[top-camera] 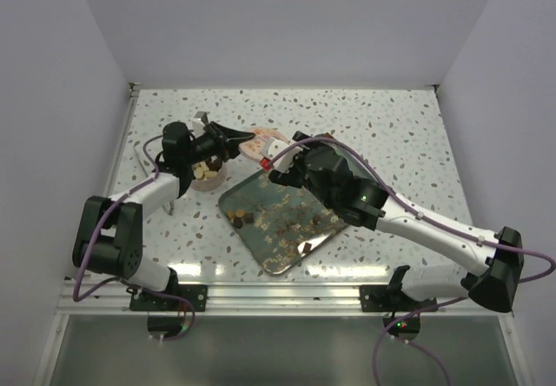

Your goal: Pack the chocolate

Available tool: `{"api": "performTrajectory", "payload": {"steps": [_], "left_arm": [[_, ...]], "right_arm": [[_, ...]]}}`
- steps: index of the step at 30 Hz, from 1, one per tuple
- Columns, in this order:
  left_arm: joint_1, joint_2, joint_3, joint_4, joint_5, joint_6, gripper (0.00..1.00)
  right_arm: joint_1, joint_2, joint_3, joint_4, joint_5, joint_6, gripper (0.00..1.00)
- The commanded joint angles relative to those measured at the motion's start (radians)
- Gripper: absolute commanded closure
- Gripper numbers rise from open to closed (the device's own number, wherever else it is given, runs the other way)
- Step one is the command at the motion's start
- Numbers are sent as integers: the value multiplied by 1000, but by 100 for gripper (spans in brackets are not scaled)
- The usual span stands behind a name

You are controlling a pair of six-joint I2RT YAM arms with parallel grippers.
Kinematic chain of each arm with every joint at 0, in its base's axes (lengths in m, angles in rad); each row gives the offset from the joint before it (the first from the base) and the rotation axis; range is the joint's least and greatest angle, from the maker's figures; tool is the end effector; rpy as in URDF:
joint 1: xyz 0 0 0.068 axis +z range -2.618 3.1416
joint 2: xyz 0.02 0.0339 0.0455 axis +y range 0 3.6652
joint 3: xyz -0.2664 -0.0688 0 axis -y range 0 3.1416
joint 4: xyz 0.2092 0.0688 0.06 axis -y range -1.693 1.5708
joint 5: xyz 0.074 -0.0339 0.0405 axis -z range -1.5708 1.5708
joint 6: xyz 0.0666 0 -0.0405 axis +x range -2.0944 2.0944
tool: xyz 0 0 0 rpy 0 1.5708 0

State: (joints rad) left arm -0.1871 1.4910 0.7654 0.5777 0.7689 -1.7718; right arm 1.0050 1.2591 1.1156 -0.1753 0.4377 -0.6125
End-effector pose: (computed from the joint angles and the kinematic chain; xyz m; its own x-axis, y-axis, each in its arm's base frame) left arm 0.3015 -0.1042 0.2672 -0.7642 -0.5720 0.2979 -0.3035 -0.0886 -0.9487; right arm 0.1747 0.2225 0.3544 0.1780 -0.6910 -0.7006 -0.5456 0.5232 -0.6546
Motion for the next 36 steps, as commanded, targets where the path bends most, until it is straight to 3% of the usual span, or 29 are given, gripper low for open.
{"api": "performTrajectory", "payload": {"steps": [1,3,6,7,12,18,24,26,27,31,36], "left_arm": [[31,25,11,168,-3,21,100],[55,37,17,207,15,52,100],[89,72,73,192,87,153,100],[93,77,87,159,98,187,100],[133,51,161,15,133,438,100],[187,3,126,30,182,569,100],[218,-35,77,129,194,558,100],[222,-44,66,140,190,557,100],[230,-46,58,174,188,540,100],[247,-52,31,238,193,489,100],[256,-51,22,289,187,456,100]], "right_arm": [[-12,-36,13,74,35,112,27],[-66,-38,27,62,3,170,26],[-193,-1,100,-15,-207,394,25],[-279,17,124,-29,-259,455,26],[-446,109,185,42,-574,824,26],[-545,307,263,271,-909,1218,28],[-545,502,264,575,-1088,1586,32],[-543,542,233,747,-1137,1715,32],[-543,577,222,848,-1148,1756,32],[-536,635,213,970,-1177,1864,34],[-522,654,250,849,-1214,1792,35]]}}
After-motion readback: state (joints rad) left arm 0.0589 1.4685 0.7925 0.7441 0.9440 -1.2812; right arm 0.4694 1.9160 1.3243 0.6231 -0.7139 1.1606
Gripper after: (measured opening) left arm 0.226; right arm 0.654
